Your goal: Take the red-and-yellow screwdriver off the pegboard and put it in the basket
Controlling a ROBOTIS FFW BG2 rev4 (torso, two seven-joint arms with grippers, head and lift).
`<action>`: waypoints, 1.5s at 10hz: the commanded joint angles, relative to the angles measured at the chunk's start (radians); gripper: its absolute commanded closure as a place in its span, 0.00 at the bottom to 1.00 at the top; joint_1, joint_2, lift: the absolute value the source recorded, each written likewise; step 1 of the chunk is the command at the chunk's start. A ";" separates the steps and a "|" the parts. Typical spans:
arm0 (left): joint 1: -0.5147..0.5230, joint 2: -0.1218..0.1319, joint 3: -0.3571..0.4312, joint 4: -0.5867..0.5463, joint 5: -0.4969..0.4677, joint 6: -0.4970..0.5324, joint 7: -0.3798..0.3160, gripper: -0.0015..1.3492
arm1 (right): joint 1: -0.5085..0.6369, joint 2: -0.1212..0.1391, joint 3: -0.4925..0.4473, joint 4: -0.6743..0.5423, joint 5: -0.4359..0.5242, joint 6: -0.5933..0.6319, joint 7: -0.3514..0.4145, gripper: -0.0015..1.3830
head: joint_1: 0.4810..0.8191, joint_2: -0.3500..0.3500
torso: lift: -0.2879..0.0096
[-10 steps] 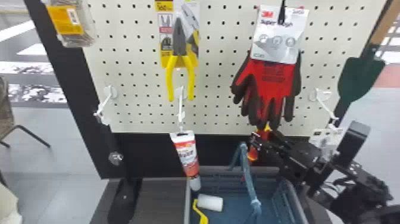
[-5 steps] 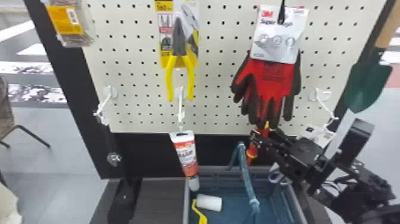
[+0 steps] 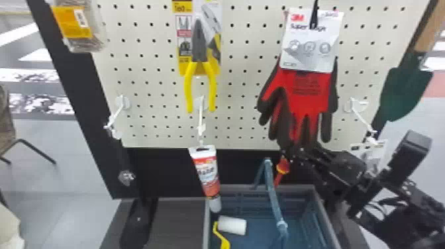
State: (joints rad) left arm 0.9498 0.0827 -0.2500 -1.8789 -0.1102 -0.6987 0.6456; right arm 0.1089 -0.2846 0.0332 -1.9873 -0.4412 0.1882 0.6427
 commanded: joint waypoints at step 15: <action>0.000 0.000 -0.005 0.000 0.001 0.001 0.000 0.14 | 0.100 0.019 -0.042 -0.002 0.018 -0.012 0.031 0.87 | 0.20 0.50 | 0.63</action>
State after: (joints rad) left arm 0.9498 0.0828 -0.2538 -1.8789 -0.1089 -0.6980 0.6456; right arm 0.2100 -0.2657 -0.0089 -2.0065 -0.4256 0.1803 0.6721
